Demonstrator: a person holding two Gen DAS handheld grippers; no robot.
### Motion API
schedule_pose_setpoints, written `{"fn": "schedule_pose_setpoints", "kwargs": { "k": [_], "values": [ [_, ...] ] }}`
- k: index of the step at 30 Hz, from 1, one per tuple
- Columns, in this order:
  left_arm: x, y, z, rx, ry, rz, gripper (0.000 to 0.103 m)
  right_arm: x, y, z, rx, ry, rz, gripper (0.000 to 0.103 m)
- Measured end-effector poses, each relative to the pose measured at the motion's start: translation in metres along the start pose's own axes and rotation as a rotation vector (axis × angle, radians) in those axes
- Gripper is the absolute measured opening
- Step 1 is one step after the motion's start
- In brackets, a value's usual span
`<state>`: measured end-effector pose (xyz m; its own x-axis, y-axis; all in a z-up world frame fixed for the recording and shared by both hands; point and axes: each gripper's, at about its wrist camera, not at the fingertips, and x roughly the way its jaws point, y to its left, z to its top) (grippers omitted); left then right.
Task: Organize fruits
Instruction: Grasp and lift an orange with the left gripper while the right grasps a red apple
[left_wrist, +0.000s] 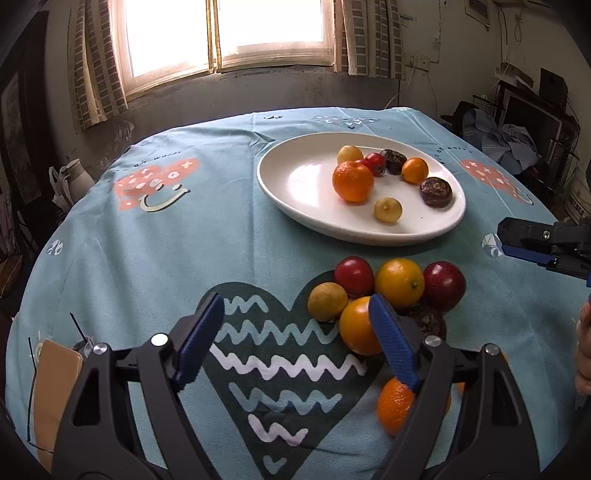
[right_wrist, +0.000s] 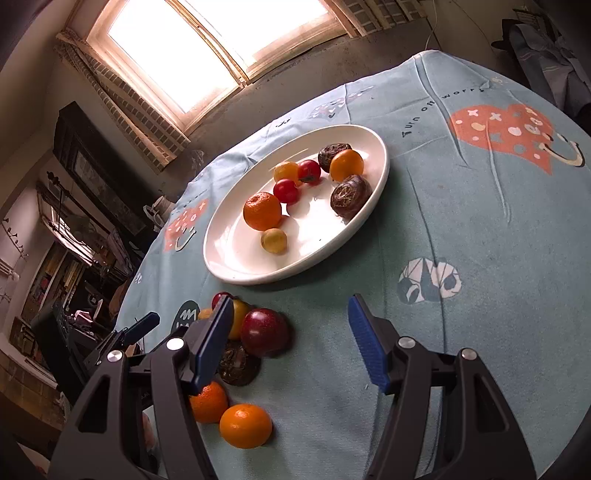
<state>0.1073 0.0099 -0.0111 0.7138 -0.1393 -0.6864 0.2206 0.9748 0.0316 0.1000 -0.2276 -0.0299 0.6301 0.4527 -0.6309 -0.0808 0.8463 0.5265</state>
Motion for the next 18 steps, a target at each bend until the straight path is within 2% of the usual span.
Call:
{"fn": "schedule_pose_setpoints", "kwargs": {
  "k": [3,7,12,15,18],
  "values": [
    [0.003,-0.006,-0.002,0.017,0.008,-0.042,0.084,0.003,0.001,0.0,0.001,0.014,-0.007,0.065],
    [0.005,-0.008,-0.003,0.043,0.009,-0.005,0.088,0.0,0.003,0.0,-0.014,-0.002,-0.007,0.065],
    [-0.007,0.019,-0.011,-0.013,0.01,0.117,0.086,-0.001,0.002,0.001,-0.014,-0.009,-0.017,0.065],
    [-0.014,0.031,-0.019,-0.058,0.019,0.06,0.086,0.001,0.005,-0.001,-0.024,0.002,-0.004,0.065],
    [-0.018,0.02,-0.019,-0.01,-0.008,0.028,0.085,0.004,0.011,-0.003,-0.057,0.018,0.006,0.065]
  ]
}}
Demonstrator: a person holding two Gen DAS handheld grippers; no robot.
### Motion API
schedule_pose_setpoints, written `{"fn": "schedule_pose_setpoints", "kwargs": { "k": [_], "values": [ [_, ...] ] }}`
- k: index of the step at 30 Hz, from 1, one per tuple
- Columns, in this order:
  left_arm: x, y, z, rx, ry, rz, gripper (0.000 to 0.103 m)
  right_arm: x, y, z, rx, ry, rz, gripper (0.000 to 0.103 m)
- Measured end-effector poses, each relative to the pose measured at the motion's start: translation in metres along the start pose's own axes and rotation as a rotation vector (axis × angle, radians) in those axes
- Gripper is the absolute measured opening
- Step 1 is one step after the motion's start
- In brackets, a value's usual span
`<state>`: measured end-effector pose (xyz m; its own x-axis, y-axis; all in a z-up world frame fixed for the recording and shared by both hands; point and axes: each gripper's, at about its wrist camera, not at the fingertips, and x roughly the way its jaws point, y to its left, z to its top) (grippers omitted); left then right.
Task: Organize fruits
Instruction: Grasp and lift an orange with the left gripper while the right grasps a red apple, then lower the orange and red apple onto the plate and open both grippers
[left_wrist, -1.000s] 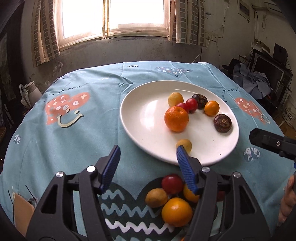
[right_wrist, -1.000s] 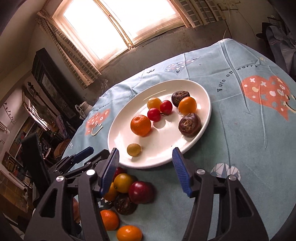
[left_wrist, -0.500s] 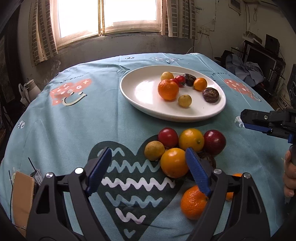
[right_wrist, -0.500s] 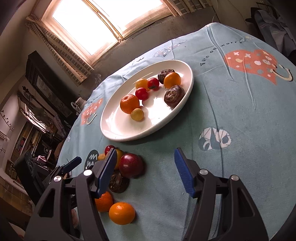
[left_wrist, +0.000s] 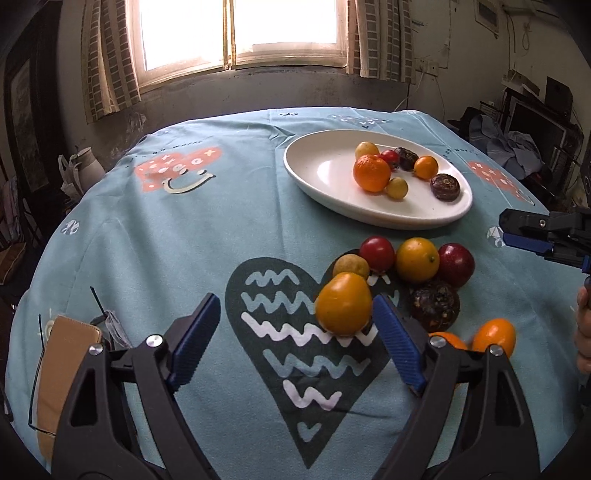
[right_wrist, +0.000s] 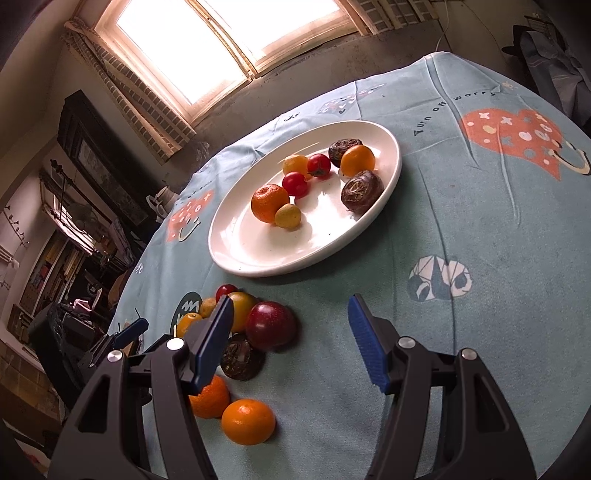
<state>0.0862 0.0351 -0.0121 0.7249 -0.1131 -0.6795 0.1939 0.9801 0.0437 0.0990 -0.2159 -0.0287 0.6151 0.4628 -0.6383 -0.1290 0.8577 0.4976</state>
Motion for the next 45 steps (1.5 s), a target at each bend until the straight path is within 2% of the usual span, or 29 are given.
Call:
{"fn": "schedule_pose_setpoints", "kwargs": {
  "k": [2,3,5,6,10,14,18,26,28,32,35,38,41,44,45],
  "values": [
    [0.005,-0.014,-0.001,0.058,0.006,0.014,0.081,0.002,0.003,-0.002,-0.017,0.005,-0.006,0.065],
    [0.009,-0.019,-0.001,0.084,0.017,0.012,0.072,0.004,0.004,-0.003,-0.021,0.009,-0.005,0.065],
    [0.018,-0.024,0.0,0.107,0.041,0.006,0.064,0.007,0.004,-0.003,-0.023,0.019,-0.005,0.065],
    [0.023,-0.025,0.001,0.113,0.055,0.002,0.055,0.008,0.005,-0.004,-0.024,0.022,-0.004,0.065],
    [0.035,-0.021,0.005,0.076,0.087,-0.08,0.039,0.012,0.004,-0.005,-0.018,0.032,0.006,0.065],
    [0.036,-0.02,0.005,0.069,0.086,-0.09,0.038,0.022,0.01,-0.007,-0.028,0.071,0.034,0.065],
    [0.031,-0.018,0.005,0.06,0.076,-0.086,0.038,0.033,0.02,-0.007,-0.054,0.1,0.039,0.058],
    [0.034,-0.019,0.004,0.061,0.092,-0.083,0.038,0.056,0.008,-0.01,0.027,0.157,0.059,0.046],
    [0.035,-0.018,0.004,0.057,0.093,-0.086,0.038,0.054,0.008,-0.01,0.023,0.147,0.054,0.041],
    [0.03,-0.017,0.007,0.042,0.076,-0.096,0.038,0.044,0.005,-0.01,0.04,0.135,0.075,0.039],
    [0.02,-0.015,0.025,0.014,0.034,-0.106,0.038,0.016,0.008,-0.001,0.016,0.041,0.066,0.039],
    [0.021,-0.018,0.057,0.005,0.005,-0.1,0.038,0.001,0.011,0.022,0.005,-0.029,0.038,0.039],
    [0.036,-0.025,0.085,-0.003,0.009,-0.112,0.038,0.008,0.009,0.045,0.006,-0.038,0.003,0.039],
    [0.06,-0.033,0.097,-0.015,0.035,-0.121,0.038,0.029,0.007,0.055,-0.005,-0.03,-0.025,0.04],
    [0.067,-0.036,0.099,-0.018,0.039,-0.116,0.043,0.035,0.006,0.056,-0.009,-0.035,-0.04,0.04]
  ]
}}
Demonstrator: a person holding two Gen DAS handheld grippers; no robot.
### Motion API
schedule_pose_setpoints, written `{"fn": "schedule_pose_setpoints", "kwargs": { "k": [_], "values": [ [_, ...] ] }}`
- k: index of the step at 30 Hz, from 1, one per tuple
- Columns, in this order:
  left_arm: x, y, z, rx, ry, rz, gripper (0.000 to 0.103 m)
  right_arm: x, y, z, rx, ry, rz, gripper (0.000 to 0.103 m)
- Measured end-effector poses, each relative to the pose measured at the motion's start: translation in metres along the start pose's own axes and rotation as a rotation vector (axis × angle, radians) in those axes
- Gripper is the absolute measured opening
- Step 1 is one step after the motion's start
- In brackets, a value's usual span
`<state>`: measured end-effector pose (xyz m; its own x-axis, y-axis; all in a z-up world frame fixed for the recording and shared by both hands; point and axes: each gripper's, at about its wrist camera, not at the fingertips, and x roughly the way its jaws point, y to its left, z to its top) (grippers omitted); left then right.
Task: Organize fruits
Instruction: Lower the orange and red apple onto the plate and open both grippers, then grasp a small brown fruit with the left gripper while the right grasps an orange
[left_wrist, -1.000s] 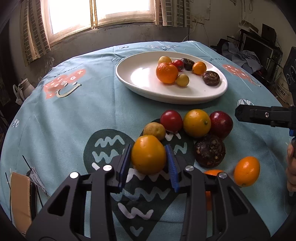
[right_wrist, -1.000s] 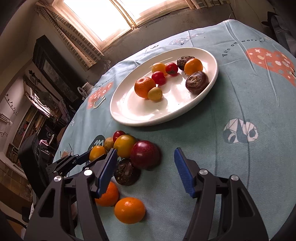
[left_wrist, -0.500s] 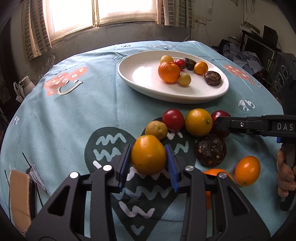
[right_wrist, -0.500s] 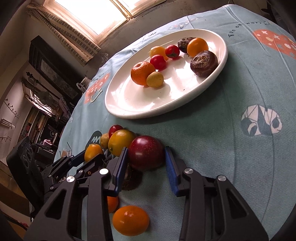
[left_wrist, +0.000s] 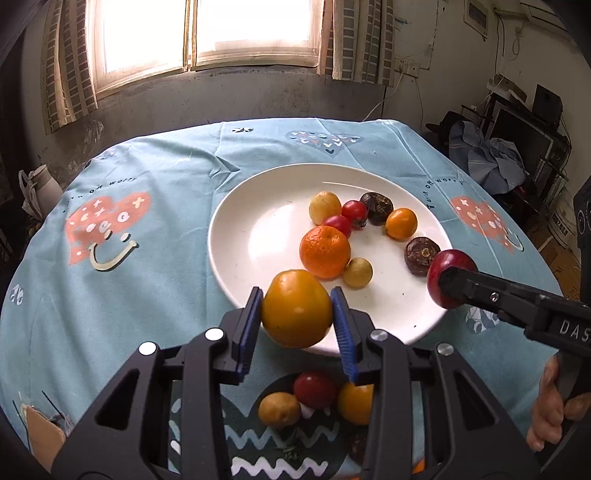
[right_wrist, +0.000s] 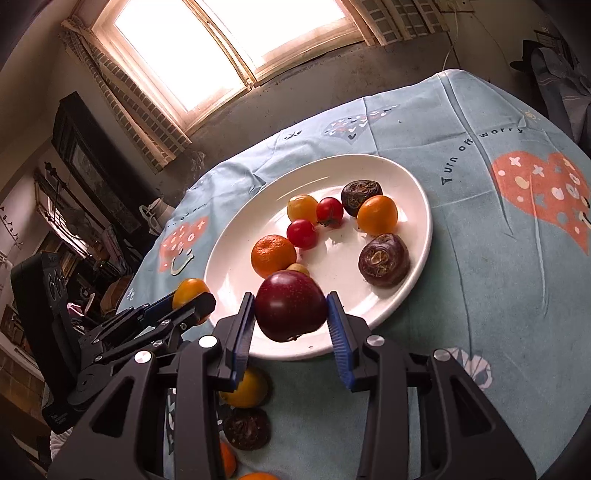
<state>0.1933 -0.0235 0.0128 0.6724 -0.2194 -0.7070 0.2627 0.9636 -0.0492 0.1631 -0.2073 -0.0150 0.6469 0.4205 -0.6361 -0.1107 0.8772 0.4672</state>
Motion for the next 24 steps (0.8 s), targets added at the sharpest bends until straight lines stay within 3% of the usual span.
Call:
{"fn": "schedule_pose_setpoints", "kwargs": {
  "k": [2,3,9,14,19,24],
  "values": [
    [0.006,-0.001,-0.001,-0.008,-0.013,0.019,0.061,0.006,-0.003,-0.002,-0.007,-0.005,-0.029,0.055],
    [0.005,-0.001,-0.002,-0.009,-0.025,0.017,0.064,0.004,-0.003,-0.003,-0.011,-0.015,-0.04,0.064],
    [-0.02,0.008,-0.026,0.021,-0.05,0.04,0.068,-0.033,0.0,-0.011,-0.028,-0.09,0.016,0.064],
    [-0.026,0.022,-0.061,0.029,-0.002,0.087,0.069,-0.043,0.0,-0.033,-0.015,-0.056,0.037,0.065],
    [-0.028,0.022,-0.069,0.054,-0.009,0.102,0.069,-0.035,-0.005,-0.044,0.0,-0.011,0.014,0.065],
    [-0.015,0.011,-0.075,0.115,0.038,0.1,0.066,-0.032,-0.005,-0.045,0.001,-0.001,0.012,0.065]
  ]
}}
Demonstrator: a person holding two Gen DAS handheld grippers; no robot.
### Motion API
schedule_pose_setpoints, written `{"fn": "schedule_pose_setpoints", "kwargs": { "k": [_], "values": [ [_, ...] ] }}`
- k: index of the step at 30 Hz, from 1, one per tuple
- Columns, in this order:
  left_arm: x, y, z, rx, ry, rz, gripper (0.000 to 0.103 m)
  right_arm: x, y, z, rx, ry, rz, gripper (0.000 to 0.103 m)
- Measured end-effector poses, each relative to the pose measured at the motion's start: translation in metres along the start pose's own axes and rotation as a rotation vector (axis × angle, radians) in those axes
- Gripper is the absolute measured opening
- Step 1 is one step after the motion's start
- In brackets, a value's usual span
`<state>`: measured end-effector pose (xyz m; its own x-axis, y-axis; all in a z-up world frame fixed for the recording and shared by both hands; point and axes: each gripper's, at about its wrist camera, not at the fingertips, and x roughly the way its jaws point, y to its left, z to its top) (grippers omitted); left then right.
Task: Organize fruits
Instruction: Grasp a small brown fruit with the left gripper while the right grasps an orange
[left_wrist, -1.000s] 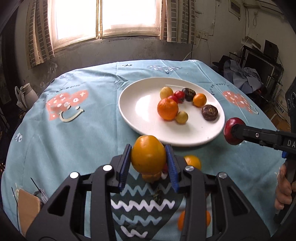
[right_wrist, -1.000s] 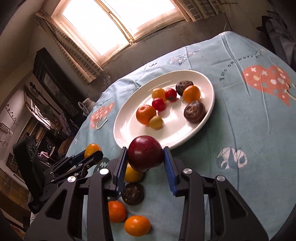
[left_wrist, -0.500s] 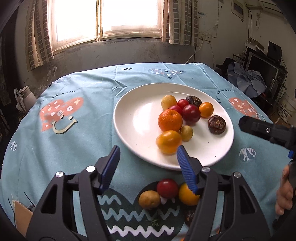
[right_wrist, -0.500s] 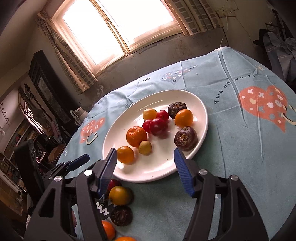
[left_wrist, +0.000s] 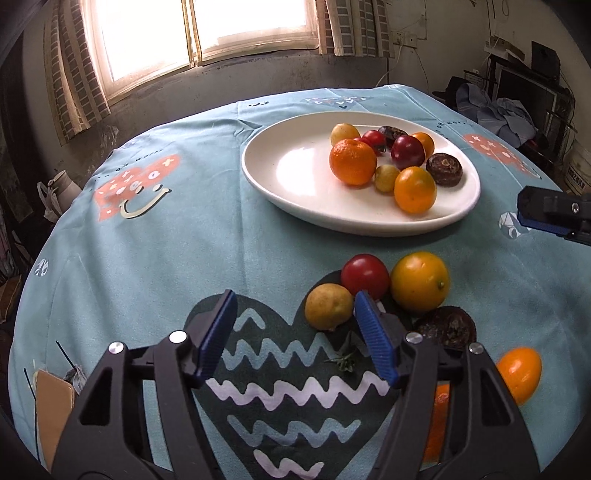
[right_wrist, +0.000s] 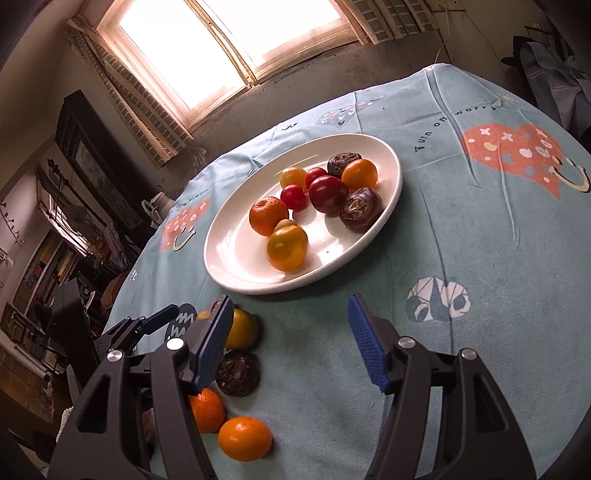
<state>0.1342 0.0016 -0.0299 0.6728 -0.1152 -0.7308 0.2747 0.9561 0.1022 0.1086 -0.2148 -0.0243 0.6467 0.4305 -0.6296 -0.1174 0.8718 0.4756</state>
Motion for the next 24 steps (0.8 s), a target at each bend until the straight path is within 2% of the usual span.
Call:
{"fn": "schedule_pose_setpoints", "kwargs": {
  "k": [4,6,9,14,19,24],
  "values": [
    [0.004,0.004,0.002,-0.012,0.007,-0.038,0.057,0.0,0.002,-0.002,-0.011,-0.004,-0.002,0.065],
    [0.008,0.005,0.002,-0.018,0.018,-0.074,0.039,0.001,0.002,-0.002,-0.016,-0.002,-0.003,0.065],
    [0.012,0.001,0.002,0.0,0.041,-0.101,0.028,0.003,0.003,-0.002,-0.018,0.005,0.0,0.065],
    [0.011,-0.001,0.001,0.009,0.04,-0.115,0.028,0.01,0.009,-0.006,-0.027,0.051,0.042,0.065],
    [0.009,0.003,0.003,-0.012,0.027,-0.088,0.028,0.033,0.022,-0.012,0.017,0.153,0.156,0.065],
    [0.01,0.006,0.003,-0.024,0.034,-0.086,0.028,0.053,0.039,-0.015,-0.005,0.198,0.137,0.058]
  ]
}}
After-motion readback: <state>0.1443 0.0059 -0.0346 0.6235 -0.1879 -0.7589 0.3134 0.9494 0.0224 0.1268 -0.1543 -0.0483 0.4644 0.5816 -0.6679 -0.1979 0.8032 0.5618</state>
